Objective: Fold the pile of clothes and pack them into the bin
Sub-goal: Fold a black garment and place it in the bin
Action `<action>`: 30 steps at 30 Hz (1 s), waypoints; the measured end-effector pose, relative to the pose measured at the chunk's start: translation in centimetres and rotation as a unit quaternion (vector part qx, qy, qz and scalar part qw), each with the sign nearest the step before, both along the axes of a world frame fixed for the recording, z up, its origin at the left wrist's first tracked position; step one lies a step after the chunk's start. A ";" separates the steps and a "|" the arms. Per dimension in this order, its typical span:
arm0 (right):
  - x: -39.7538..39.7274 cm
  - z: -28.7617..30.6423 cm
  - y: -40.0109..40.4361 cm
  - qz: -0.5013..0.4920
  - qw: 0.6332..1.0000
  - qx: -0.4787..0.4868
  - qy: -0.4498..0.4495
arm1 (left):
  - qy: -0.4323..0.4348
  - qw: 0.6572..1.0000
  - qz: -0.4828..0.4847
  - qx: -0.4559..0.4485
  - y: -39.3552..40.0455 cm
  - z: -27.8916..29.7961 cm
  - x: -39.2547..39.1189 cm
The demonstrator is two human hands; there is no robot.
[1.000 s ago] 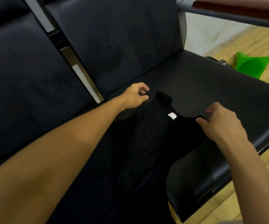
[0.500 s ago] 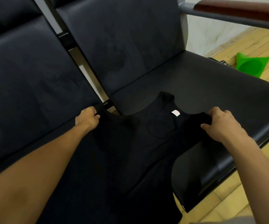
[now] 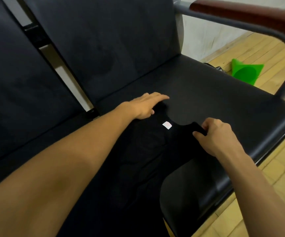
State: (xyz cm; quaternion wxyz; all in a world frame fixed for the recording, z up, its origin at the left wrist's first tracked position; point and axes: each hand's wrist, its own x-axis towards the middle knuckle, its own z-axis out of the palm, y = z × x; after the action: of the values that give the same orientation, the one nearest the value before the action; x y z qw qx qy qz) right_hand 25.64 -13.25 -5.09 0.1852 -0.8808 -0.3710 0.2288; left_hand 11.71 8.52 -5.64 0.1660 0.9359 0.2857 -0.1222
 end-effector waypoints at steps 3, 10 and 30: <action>0.1 0.3 -0.1 0.002 1.000 0.012 0.000 | 0.090 0.981 -0.103 0.134 0.7 1.9 1.5; -2.4 4.4 0.5 0.124 0.973 0.085 0.177 | 0.144 0.923 -0.211 0.287 1.3 7.4 -6.3; -16.3 3.1 -0.2 0.348 0.911 -0.192 0.108 | 0.138 0.979 -0.096 0.119 -6.5 6.6 -20.9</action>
State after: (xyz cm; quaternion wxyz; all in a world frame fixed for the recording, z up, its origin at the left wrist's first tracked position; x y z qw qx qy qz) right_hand 9.30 -13.46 -2.04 -0.0396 -0.6844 -0.5806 0.4392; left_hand -9.14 2.04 0.96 -0.0002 0.9462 0.2272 -0.2303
